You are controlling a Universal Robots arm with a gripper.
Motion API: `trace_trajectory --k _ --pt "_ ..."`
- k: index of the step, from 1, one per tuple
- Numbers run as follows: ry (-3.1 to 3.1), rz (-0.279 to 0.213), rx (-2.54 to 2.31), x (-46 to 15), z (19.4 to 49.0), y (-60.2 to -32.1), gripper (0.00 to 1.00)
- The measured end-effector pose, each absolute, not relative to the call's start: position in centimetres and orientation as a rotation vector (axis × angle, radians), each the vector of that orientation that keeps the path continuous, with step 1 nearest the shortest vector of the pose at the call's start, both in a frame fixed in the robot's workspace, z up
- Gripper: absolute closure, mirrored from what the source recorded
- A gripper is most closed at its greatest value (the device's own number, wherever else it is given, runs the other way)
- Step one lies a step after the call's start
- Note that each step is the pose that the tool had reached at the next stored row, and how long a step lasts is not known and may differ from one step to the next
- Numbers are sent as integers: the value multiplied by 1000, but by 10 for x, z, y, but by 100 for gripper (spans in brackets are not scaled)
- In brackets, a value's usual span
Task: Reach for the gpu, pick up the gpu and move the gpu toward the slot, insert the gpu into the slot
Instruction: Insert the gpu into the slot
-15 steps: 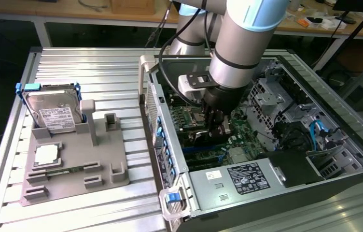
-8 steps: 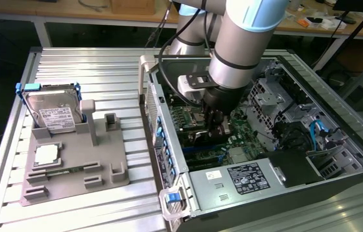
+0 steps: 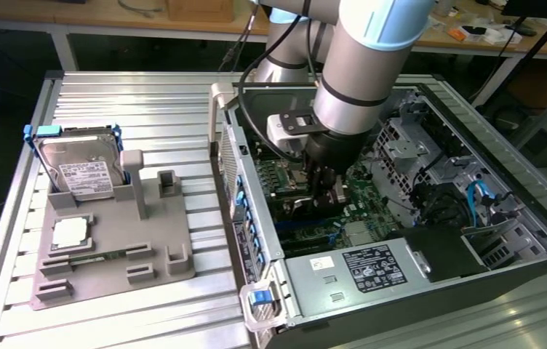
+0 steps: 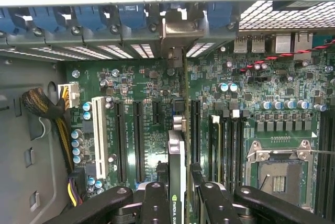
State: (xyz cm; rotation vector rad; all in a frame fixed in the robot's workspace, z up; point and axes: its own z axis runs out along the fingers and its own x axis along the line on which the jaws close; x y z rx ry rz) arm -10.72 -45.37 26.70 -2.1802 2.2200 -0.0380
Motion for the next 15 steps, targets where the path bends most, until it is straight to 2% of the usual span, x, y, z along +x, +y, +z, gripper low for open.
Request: trace_trajectory --k 15 --pt "2220 -38 -2180 -107 267 -457 73"
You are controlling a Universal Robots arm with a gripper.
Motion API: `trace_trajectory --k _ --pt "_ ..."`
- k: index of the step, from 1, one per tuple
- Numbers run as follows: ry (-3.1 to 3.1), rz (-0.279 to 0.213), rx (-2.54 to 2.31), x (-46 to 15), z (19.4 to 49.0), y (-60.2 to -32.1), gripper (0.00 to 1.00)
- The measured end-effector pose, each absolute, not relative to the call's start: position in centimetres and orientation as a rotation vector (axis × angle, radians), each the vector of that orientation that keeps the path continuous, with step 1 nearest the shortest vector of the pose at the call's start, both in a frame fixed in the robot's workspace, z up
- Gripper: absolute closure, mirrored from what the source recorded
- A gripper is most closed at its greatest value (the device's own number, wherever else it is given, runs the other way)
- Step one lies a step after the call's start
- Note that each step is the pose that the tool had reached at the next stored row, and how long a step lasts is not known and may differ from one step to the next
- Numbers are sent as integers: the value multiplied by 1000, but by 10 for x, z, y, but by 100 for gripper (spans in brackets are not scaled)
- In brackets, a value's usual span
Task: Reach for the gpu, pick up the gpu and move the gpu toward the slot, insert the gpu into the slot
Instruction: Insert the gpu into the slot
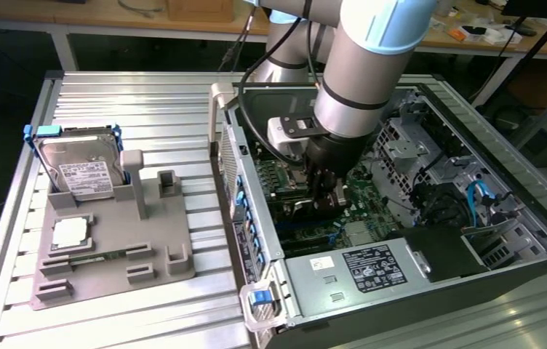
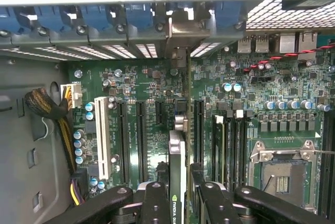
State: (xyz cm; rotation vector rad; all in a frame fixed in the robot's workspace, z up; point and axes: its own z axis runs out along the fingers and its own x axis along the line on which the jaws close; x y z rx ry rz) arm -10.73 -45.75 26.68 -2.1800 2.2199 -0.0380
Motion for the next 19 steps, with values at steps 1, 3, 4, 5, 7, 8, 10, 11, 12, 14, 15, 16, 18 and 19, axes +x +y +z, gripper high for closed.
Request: trace_trajectory --k 1,3,4,5,7,8,10,11,12,14,15,16,18,19 --pt "2220 -38 -2180 -107 267 -458 73" --pt "2220 -38 -2180 -107 267 -458 73" --pt "2220 -38 -2180 -107 267 -458 73" --pt "2220 -38 -2180 -107 267 -458 73" --pt "2220 -38 -2180 -107 268 -458 73" --pt "2220 -38 -2180 -107 269 -458 73" --pt "2220 -38 -2180 -107 269 -458 73" --pt "2220 -38 -2180 -107 269 -458 73" --pt "2220 -38 -2180 -107 269 -458 73" --pt "2220 -38 -2180 -107 269 -458 73" --pt "2220 -38 -2180 -107 269 -457 73" --pt "2220 -38 -2180 -107 269 -457 73" --pt "2220 -38 -2180 -107 269 -457 73" --pt "2220 -38 -2180 -107 269 -457 73"
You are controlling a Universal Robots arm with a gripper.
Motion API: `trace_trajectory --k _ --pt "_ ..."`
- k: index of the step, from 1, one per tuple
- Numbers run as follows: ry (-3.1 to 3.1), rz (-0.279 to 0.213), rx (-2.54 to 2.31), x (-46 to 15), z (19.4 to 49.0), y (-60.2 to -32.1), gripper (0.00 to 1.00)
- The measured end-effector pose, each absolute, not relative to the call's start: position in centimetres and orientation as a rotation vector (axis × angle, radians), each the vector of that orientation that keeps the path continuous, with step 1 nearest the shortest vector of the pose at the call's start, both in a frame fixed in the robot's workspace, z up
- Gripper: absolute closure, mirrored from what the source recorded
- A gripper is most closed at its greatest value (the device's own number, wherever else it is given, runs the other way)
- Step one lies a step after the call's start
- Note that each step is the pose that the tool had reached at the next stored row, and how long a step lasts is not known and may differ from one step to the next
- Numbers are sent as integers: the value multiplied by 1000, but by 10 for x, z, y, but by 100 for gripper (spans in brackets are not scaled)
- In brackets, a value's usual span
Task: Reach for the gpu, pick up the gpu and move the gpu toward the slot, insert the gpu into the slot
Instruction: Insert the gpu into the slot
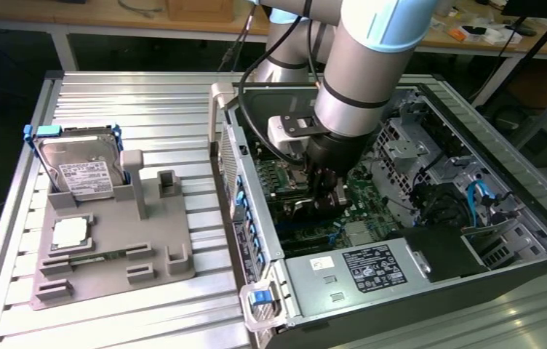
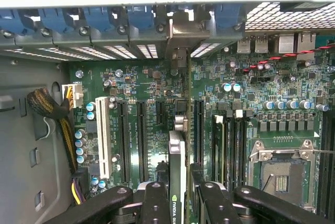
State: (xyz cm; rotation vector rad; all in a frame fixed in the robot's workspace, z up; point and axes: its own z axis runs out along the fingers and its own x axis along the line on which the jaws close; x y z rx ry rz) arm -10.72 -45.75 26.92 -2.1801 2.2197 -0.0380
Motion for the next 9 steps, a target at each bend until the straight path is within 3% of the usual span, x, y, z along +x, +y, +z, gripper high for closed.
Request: trace_trajectory --k 9 --pt "2220 -38 -2180 -107 269 -460 73"
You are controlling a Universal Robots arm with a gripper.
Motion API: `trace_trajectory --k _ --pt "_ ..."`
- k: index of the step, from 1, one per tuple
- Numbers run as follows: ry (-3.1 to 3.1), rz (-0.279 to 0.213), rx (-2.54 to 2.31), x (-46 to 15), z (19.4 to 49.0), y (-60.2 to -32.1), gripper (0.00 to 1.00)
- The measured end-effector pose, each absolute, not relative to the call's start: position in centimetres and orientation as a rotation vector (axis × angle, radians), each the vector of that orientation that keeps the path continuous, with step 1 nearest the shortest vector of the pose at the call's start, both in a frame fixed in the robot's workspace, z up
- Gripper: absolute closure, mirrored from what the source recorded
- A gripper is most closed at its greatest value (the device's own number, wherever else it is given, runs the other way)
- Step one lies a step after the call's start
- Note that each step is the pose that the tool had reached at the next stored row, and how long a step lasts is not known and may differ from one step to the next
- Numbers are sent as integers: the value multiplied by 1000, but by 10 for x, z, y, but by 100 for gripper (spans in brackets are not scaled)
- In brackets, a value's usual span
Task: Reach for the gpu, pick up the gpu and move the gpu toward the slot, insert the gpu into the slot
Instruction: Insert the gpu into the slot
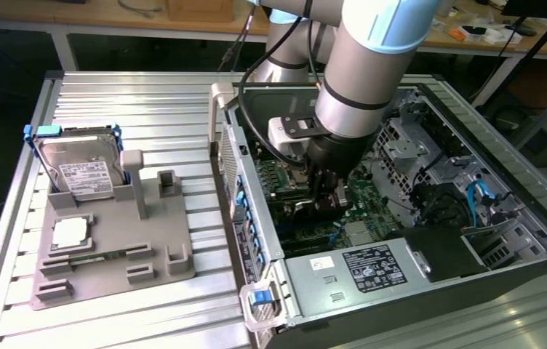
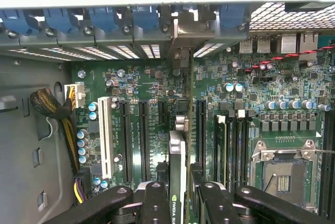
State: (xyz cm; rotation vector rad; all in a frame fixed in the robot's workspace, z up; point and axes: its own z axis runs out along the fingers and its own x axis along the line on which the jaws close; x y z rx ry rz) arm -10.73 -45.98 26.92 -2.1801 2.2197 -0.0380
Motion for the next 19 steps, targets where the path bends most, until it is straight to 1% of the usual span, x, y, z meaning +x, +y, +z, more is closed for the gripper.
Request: trace_trajectory --k 19 --pt "2219 -35 -2179 -108 268 -459 73"
